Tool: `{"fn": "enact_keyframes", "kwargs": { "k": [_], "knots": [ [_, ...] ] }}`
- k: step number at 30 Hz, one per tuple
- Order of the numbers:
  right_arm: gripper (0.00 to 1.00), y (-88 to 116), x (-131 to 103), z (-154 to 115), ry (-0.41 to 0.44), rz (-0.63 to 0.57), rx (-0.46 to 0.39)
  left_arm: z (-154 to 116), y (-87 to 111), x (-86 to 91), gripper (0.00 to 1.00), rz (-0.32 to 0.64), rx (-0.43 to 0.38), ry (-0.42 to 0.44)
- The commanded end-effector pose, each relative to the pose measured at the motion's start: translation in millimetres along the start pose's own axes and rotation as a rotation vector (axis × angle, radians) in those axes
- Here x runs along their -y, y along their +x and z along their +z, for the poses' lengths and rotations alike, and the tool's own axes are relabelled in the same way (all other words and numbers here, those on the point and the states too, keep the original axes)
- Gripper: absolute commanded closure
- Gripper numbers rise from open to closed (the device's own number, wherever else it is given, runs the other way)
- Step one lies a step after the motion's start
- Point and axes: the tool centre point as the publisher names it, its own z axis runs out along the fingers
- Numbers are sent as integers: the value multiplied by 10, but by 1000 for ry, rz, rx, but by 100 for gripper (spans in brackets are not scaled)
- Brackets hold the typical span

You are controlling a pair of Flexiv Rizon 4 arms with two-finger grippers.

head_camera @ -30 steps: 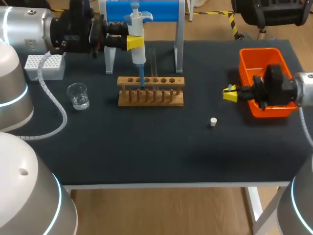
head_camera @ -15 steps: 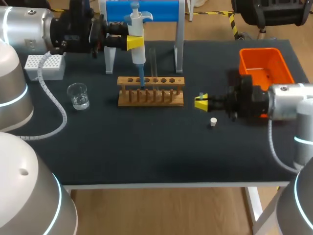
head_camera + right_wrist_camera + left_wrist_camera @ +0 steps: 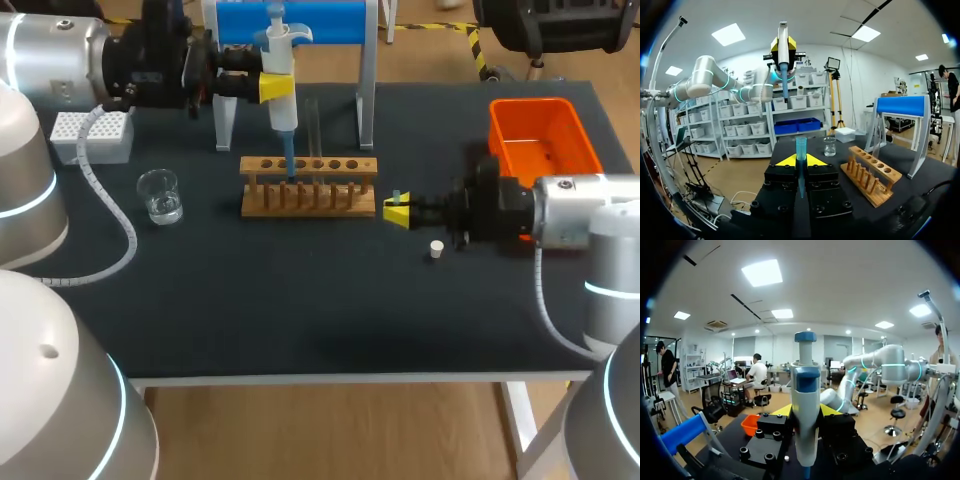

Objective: Invert the test tube, pick up the pipette, mount the tip to pipette, aspirate from beaker and dispense into the tube, eject the tip, return the pipette, and cap with the stopper.

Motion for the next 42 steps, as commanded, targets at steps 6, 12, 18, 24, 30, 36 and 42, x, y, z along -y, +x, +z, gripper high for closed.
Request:
{"fn": "enact_keyframes", "kwargs": {
  "k": [6,12,18,24,30,36,42],
  "knots": [
    [100,3,3,-5,1,0,-1,2,1,2,100,1,1,1],
    [100,3,3,-5,1,0,-1,2,1,2,100,1,1,1],
    [100,-1,-55,235,-4,-19,-23,2,1,2,100,1,1,1],
    [100,-6,-101,544,-13,-36,-54,2,1,2,100,1,1,1],
    [100,4,-160,854,-31,-50,-82,2,1,2,100,1,1,1],
    [100,38,-220,1037,-43,-77,-101,2,1,2,100,1,1,1],
    [100,72,-233,1130,-37,-93,-122,2,1,2,100,1,1,1]
  ]
}}
